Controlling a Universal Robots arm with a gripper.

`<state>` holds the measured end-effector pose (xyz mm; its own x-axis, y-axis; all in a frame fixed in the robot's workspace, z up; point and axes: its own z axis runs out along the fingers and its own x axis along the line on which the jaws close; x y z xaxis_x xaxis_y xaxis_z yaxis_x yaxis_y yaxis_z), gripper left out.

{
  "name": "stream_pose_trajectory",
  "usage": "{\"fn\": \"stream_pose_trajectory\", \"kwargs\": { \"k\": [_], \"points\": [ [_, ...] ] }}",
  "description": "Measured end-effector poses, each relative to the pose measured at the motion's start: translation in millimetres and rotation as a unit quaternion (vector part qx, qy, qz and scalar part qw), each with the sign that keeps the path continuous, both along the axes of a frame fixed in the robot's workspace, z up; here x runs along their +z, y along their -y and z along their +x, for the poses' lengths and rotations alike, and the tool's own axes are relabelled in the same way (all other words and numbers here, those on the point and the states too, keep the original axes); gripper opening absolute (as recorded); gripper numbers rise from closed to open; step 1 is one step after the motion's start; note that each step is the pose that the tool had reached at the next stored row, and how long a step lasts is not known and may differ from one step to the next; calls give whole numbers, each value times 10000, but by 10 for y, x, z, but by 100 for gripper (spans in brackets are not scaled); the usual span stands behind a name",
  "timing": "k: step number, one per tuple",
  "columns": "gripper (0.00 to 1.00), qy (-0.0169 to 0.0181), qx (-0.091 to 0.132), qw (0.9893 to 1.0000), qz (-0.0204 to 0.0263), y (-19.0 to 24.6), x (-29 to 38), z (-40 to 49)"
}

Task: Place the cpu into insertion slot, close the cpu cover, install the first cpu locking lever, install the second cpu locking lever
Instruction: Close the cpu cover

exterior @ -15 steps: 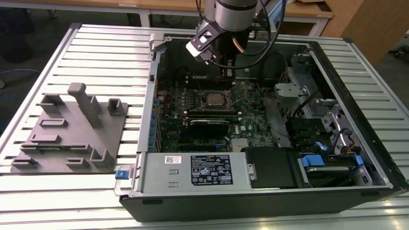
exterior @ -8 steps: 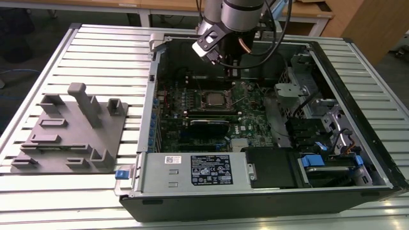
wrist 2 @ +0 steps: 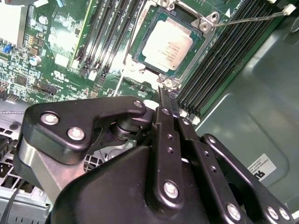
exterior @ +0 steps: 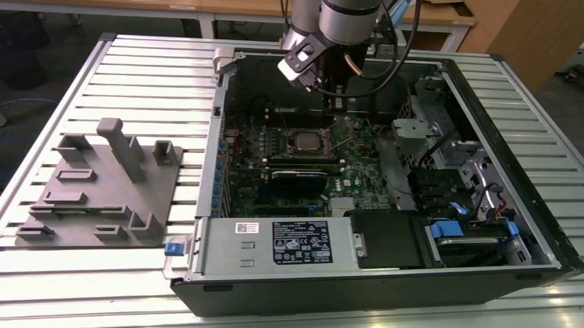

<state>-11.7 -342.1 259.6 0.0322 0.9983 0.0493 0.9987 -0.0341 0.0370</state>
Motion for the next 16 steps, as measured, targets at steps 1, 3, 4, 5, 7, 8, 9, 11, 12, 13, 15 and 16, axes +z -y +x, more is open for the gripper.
{"fn": "stream_pose_trajectory", "kwargs": {
  "k": [1, 3, 4, 5, 7, 8, 9, 11, 12, 13, 15, 16],
  "points": [
    [11, 0, 0, 10000, 1, 0, 4, 0],
    [11, 1, 0, 10000, 2, 0, 9, 0],
    [11, 1, 0, 10000, 2, 0, 9, 0],
    [11, 1, 0, 10000, 2, 0, 10, 0],
    [11, 0, 1, 10000, 1, 0, 11, 4],
    [11, 0, 1, 10000, 0, 0, 11, 9],
    [11, 0, 0, 10000, 0, -2, 11, 16],
    [11, 0, 0, 10000, 1, -5, 9, 38],
    [11, 0, 0, 10000, 1, -6, 9, 53],
    [11, 0, 0, 10000, 1, -8, 8, 69],
    [11, 0, 0, 10000, 1, -12, 7, 105],
    [11, 0, 0, 10000, 0, -14, 7, 124]
  ]
}}
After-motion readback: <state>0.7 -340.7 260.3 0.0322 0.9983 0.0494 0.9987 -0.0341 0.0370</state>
